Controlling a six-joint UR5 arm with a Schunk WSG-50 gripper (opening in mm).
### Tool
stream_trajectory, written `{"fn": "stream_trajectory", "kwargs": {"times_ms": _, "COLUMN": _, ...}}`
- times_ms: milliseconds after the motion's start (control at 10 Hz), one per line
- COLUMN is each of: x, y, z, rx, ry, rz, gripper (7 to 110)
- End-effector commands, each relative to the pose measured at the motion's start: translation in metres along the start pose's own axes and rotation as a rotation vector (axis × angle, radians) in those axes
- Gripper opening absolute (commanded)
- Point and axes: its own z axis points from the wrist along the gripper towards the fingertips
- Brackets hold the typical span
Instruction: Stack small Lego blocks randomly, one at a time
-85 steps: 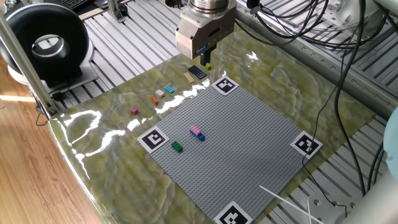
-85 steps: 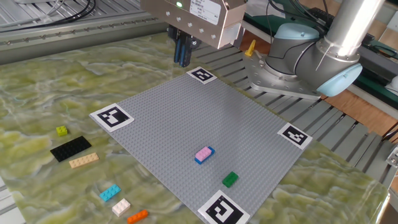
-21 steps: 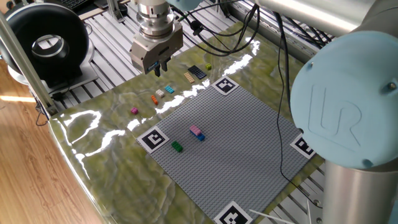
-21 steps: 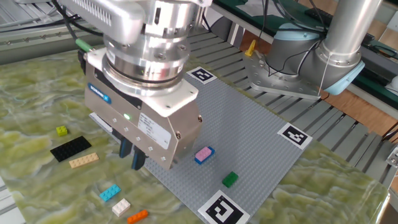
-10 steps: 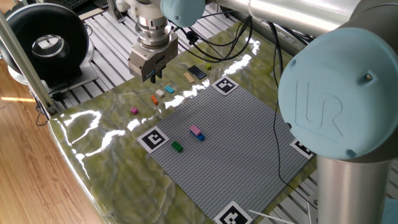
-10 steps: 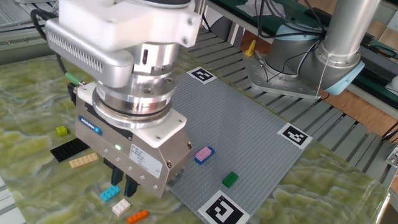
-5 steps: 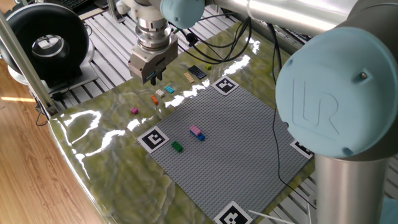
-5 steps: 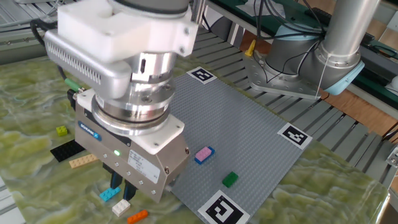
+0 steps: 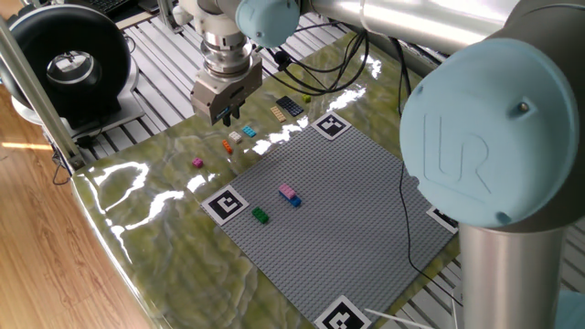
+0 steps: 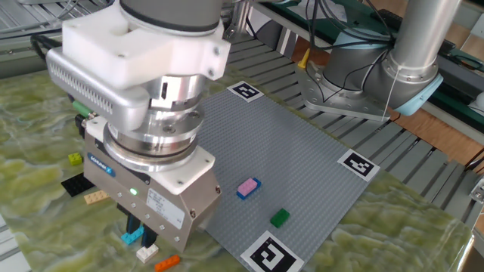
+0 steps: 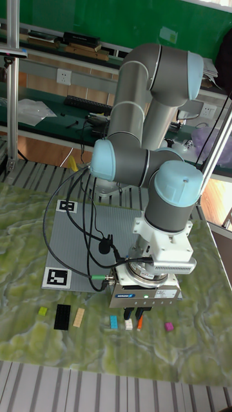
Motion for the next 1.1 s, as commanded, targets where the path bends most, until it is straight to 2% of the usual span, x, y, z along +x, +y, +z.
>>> {"fn": "stream_trajectory", "kwargs": {"times_ms": 0, "x": -0.007, "y": -0.001, "z": 0.008, "rx": -0.01, "ry": -0.022, "rz": 0.003, "gripper": 22}}
{"fn": "stream_trajectory", "kwargs": {"times_ms": 200, "x": -0.007, "y": 0.0, "z": 0.01, "rx": -0.017, "ry": -0.021, "rz": 0.009, "gripper": 22}}
{"fn": "stream_trajectory", "kwargs": {"times_ms": 400, "x": 0.003, "y": 0.009, "z": 0.013, "rx": -0.053, "ry": 0.017, "rz": 0.057, "gripper": 22}}
{"fn": "stream_trajectory", "kwargs": {"times_ms": 1000, "x": 0.006, "y": 0.002, "z": 0.022, "rx": -0.024, "ry": 0.02, "rz": 0.055, "gripper": 22}}
